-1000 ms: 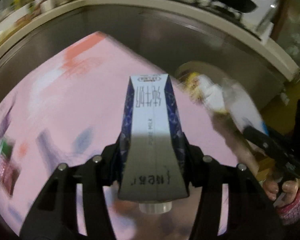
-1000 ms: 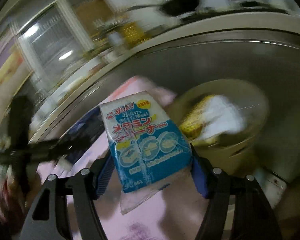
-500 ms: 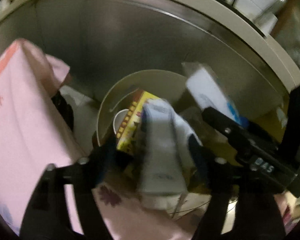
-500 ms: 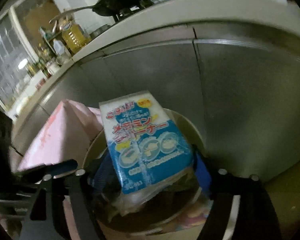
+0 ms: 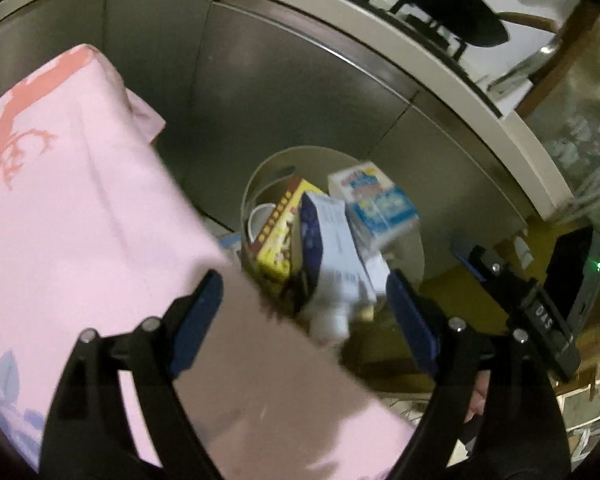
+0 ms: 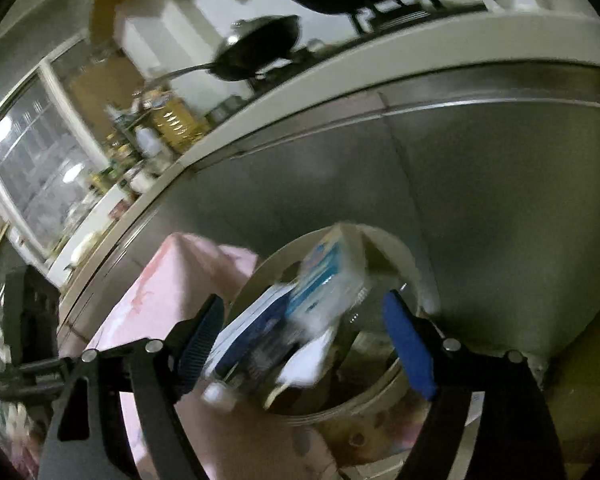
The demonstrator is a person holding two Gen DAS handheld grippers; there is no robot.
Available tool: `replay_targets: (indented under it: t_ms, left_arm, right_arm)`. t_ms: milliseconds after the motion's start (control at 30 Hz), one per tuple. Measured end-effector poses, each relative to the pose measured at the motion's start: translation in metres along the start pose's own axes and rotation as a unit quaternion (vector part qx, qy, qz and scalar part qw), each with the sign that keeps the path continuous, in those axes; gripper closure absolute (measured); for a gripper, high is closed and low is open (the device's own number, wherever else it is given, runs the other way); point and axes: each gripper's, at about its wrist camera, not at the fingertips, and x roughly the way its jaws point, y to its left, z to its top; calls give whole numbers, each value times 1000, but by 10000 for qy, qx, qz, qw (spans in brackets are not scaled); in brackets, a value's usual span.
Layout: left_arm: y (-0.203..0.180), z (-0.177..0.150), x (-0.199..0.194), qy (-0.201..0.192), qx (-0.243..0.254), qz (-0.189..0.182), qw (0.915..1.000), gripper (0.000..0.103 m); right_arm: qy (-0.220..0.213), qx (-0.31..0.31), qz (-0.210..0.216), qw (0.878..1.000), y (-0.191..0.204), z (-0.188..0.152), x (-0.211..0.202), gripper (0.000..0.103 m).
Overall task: Collect trash
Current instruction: 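Carry the carton with the left tool while the right tool carries the sponge pack into the bin, then withdraw both open tools from the bin back over the table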
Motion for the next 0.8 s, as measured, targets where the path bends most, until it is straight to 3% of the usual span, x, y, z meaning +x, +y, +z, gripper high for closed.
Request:
replay_targets:
  t_ms: [200, 300, 367, 400, 533, 800]
  left_arm:
    - [15, -37, -34, -43, -44, 149, 9999, 23]
    - [20, -58, -51, -90, 60, 355, 9993, 23]
    - [25, -68, -59, -82, 42, 450, 9989, 23]
    - [27, -73, -62, -68, -2, 469, 9989, 23]
    - [30, -88, -82, -140, -19, 539, 9984, 23]
    - [1, -106, -120, -571, 416, 878, 9936, 23]
  right_arm:
    - [536, -1212, -216, 9909, 56, -31, 13, 25]
    - [837, -1475, -715, 9829, 67, -32, 40, 25]
    - [736, -1558, -1236, 9773, 66, -29, 55, 25]
    - [723, -1364, -1273, 9798, 62, -23, 62, 25]
    - [616, -755, -1077, 9894, 57, -17, 55, 25]
    - [337, -183, -348, 9987, 66, -52, -30, 25]
